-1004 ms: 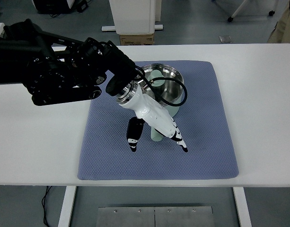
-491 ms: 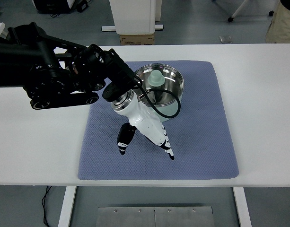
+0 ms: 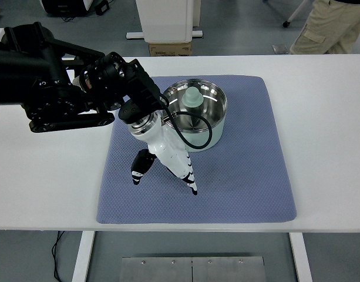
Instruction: Rotate green pot handle
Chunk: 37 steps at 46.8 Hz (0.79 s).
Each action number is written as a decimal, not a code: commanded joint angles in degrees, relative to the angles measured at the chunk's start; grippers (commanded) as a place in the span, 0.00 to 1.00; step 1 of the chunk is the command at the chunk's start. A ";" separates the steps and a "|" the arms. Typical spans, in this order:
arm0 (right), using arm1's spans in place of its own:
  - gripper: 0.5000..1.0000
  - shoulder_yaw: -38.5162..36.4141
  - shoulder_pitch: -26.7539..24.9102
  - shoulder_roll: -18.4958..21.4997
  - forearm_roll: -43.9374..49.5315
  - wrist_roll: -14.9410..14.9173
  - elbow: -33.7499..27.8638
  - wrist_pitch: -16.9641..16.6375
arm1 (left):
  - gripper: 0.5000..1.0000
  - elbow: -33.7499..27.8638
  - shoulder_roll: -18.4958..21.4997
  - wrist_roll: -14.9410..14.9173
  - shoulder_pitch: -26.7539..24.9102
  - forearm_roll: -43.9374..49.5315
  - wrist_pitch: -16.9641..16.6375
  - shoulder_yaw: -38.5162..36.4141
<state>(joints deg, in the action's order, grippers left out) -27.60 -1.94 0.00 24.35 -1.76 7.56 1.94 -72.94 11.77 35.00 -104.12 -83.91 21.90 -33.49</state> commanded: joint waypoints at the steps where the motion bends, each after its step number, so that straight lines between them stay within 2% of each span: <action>1: 1.00 0.00 0.00 0.00 0.00 0.00 0.00 -0.01 | 1.00 -0.10 0.09 0.00 -0.29 -1.08 0.08 -0.26; 37: 1.00 0.00 0.00 0.00 0.00 0.00 0.00 -0.01 | 1.00 -1.24 2.47 0.00 -2.93 -10.04 1.31 -5.00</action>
<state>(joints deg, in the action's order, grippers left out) -27.60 -1.93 0.00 24.35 -1.76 7.58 1.92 -74.20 14.14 35.00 -106.73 -93.44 23.21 -37.95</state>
